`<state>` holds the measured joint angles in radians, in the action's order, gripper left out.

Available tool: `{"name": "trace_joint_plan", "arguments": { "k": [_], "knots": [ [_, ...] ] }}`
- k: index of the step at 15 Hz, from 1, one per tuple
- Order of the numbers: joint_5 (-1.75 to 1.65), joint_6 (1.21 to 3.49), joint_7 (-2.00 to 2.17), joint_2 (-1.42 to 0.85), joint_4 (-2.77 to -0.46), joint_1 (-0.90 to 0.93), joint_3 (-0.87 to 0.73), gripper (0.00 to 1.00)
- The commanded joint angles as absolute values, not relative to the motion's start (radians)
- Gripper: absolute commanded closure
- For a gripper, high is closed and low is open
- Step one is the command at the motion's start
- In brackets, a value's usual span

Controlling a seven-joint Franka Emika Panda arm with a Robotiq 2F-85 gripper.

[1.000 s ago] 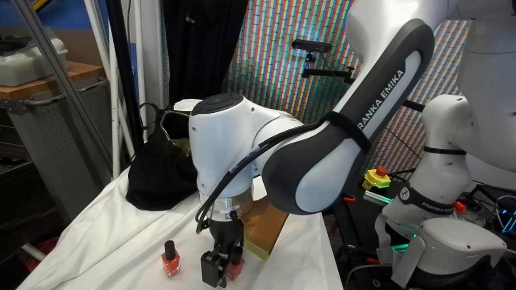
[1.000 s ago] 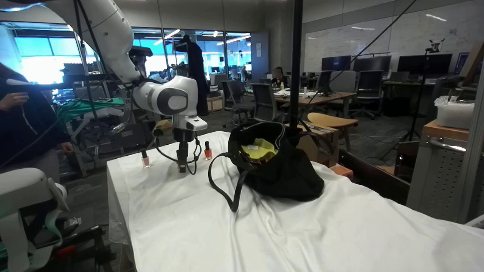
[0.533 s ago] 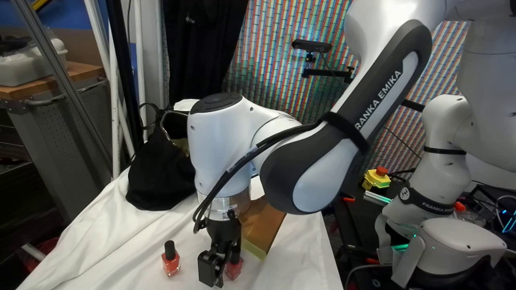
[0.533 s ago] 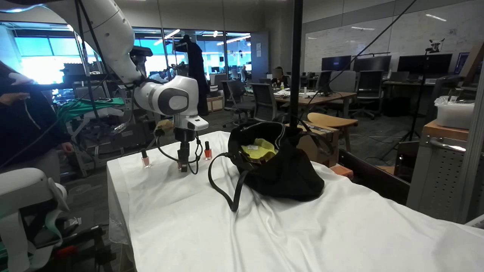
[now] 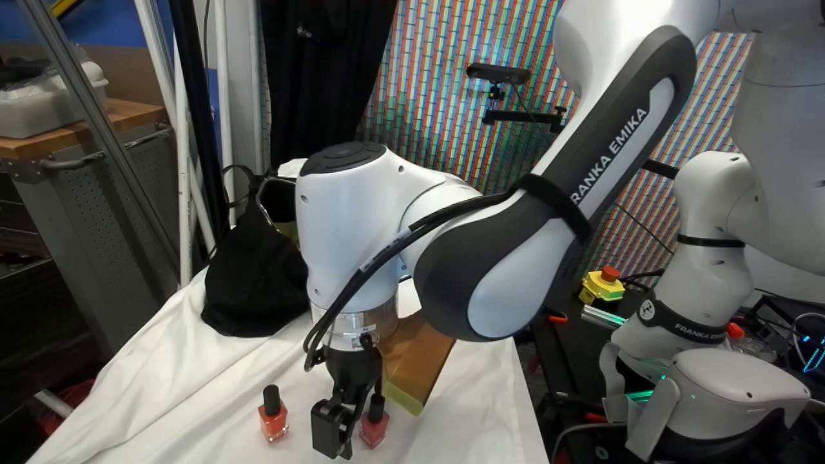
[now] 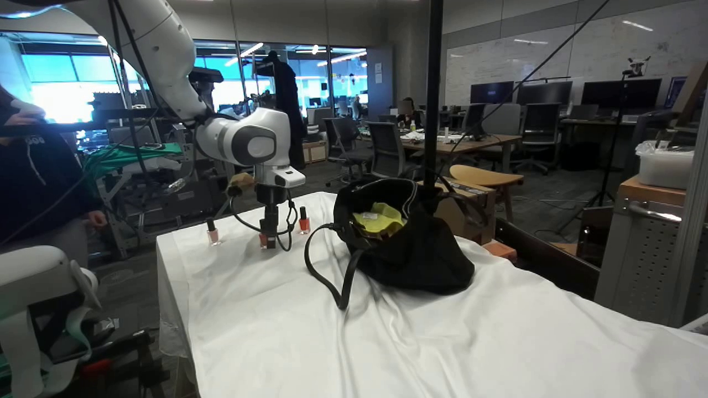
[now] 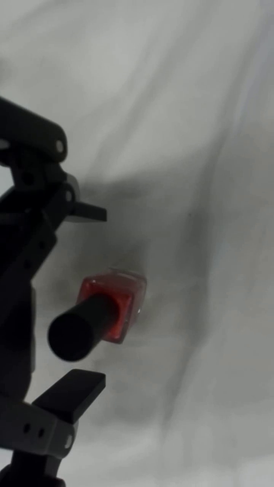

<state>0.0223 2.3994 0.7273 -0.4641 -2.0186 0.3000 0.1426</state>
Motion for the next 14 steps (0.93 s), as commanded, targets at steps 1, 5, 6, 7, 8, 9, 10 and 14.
{"name": "trace_joint_plan", "arguments": {
  "k": [1,5,6,7,8,9,10,14],
  "knots": [
    [0.014,2.361,0.757,-0.431,-2.018,0.335,0.118,0.0],
    [0.0,2.333,0.78,-0.402,-2.021,0.348,0.114,0.0],
    [-0.004,2.329,0.785,-0.398,-2.021,0.35,0.114,0.0],
    [-0.004,2.324,0.786,-0.394,-2.021,0.35,0.116,0.0],
    [-0.002,2.319,0.786,-0.395,-2.019,0.349,0.119,0.0],
    [-0.002,2.312,0.786,-0.393,-2.018,0.348,0.121,0.0],
    [0.0,2.309,0.786,-0.394,-2.018,0.348,0.122,0.0],
    [0.007,2.308,0.783,-0.389,-2.03,0.346,0.126,0.0]
  ]
}}
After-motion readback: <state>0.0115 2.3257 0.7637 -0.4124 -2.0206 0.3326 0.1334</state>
